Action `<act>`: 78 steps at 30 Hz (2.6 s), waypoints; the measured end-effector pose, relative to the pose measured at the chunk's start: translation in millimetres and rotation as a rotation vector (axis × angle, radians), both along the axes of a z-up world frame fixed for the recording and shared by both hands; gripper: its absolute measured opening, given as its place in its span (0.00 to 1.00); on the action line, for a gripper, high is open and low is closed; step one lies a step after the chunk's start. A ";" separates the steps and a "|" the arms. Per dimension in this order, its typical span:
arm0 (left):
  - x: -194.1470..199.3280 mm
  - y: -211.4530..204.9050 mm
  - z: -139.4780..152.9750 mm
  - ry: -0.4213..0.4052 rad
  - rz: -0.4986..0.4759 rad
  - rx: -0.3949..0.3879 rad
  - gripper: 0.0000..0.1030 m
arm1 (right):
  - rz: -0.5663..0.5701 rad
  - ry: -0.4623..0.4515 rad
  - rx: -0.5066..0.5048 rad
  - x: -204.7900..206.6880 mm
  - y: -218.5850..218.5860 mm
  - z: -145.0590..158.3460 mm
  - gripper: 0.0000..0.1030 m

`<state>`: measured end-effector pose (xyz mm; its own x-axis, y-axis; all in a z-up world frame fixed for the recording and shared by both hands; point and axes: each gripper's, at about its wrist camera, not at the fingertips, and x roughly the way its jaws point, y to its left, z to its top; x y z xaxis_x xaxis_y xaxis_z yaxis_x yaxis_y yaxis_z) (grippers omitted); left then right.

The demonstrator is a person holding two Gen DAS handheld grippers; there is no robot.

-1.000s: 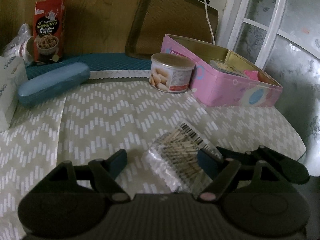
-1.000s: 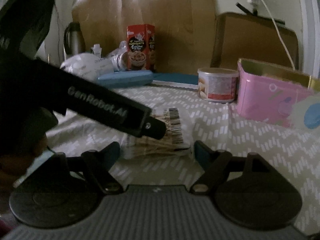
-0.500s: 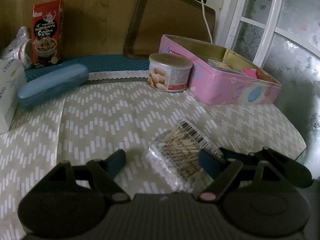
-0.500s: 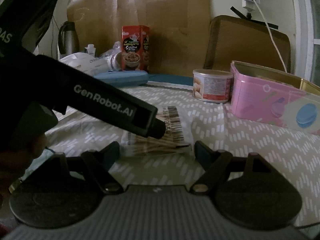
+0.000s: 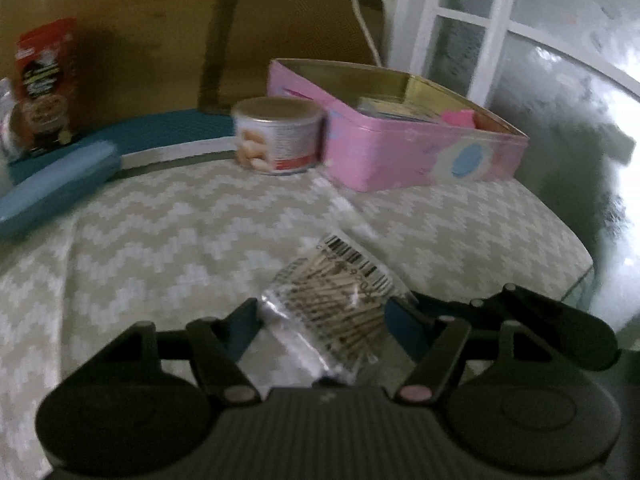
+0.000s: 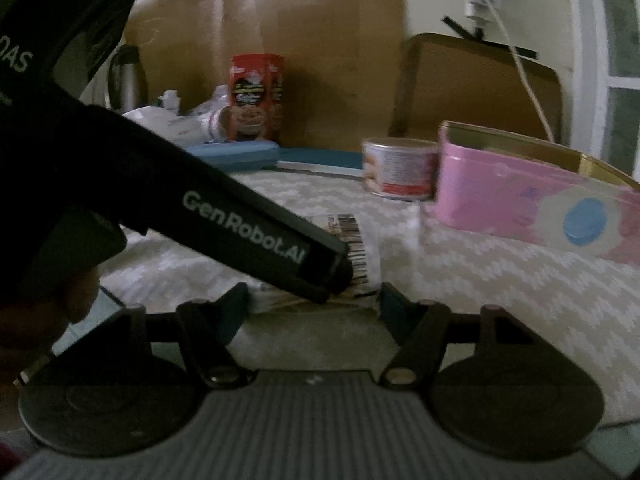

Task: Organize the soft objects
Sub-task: 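Carry the cotton-swab packet with both grippers toward the pink tin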

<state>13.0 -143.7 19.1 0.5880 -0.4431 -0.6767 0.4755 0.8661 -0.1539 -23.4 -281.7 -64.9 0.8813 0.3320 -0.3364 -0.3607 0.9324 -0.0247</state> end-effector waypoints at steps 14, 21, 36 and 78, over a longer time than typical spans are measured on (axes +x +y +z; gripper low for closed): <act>-9.8 -129.3 0.7 -0.020 -0.250 0.107 0.70 | -0.263 -0.007 0.080 -22.4 -95.2 -7.0 0.69; -13.8 -181.6 -1.9 -0.031 -0.328 0.146 0.70 | -0.343 -0.012 0.116 -25.1 -130.1 -11.9 0.69; -15.5 -231.7 -4.7 -0.042 -0.386 0.181 0.73 | -0.414 -0.042 0.148 -31.6 -164.6 -18.7 0.69; -3.8 -195.8 -5.2 0.043 -0.407 -0.028 0.48 | -0.450 -0.077 0.115 -27.4 -162.8 -22.2 0.70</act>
